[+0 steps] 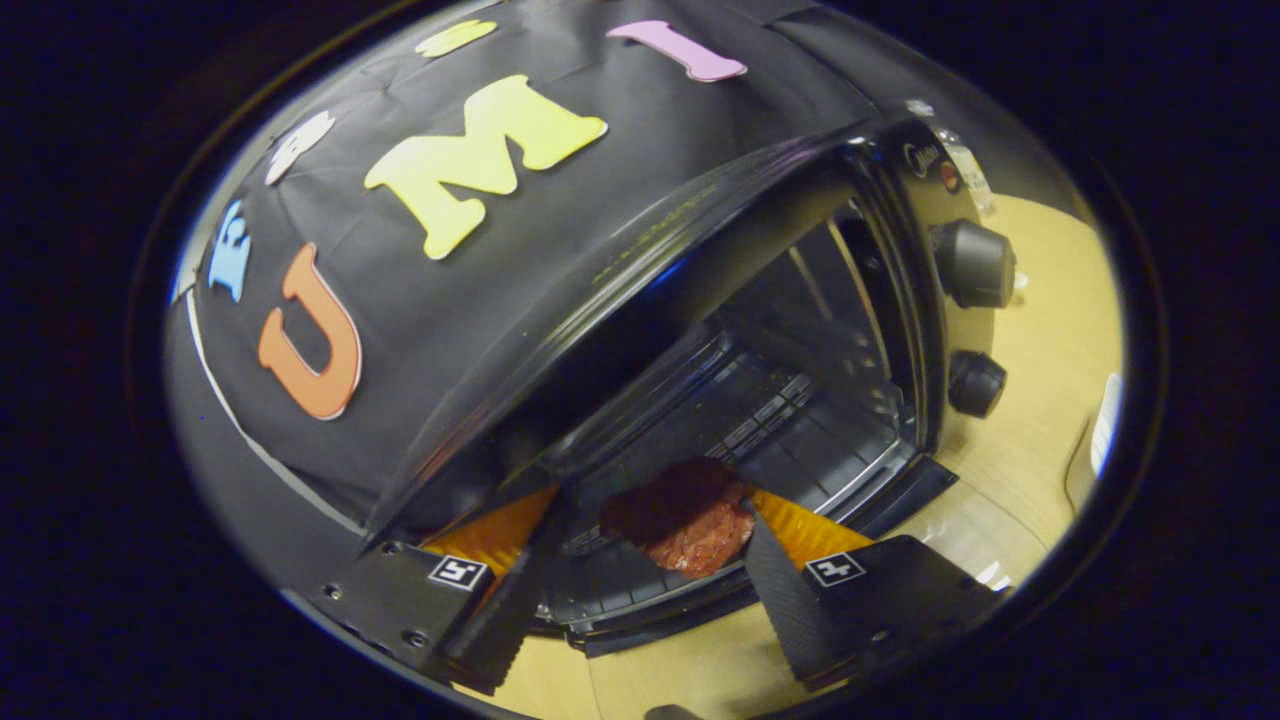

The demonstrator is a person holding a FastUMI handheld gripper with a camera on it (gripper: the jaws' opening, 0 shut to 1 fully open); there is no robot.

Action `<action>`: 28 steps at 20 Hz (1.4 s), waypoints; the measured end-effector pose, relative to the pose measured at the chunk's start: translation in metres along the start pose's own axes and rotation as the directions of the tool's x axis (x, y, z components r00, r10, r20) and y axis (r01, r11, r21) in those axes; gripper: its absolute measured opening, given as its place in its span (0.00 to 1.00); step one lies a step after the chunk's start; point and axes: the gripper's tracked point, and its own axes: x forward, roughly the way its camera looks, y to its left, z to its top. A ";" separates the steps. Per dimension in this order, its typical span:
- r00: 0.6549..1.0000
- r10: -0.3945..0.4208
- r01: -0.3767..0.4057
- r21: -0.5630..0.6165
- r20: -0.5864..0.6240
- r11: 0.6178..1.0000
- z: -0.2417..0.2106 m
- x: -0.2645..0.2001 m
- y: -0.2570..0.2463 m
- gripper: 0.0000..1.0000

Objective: Open the toaster oven, put the food inside, and close the toaster oven door.

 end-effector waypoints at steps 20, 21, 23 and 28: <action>1.000 -0.011 0.001 -0.474 -0.018 0.881 0.028 -0.099 -0.010 1.00; 1.000 -0.007 -0.004 -0.499 -0.020 0.867 0.030 -0.113 -0.008 1.00; 1.000 0.014 -0.021 -0.531 -0.018 0.847 0.036 -0.138 -0.005 1.00; 1.000 -0.002 -0.013 -0.599 -0.024 0.801 0.046 -0.197 -0.015 1.00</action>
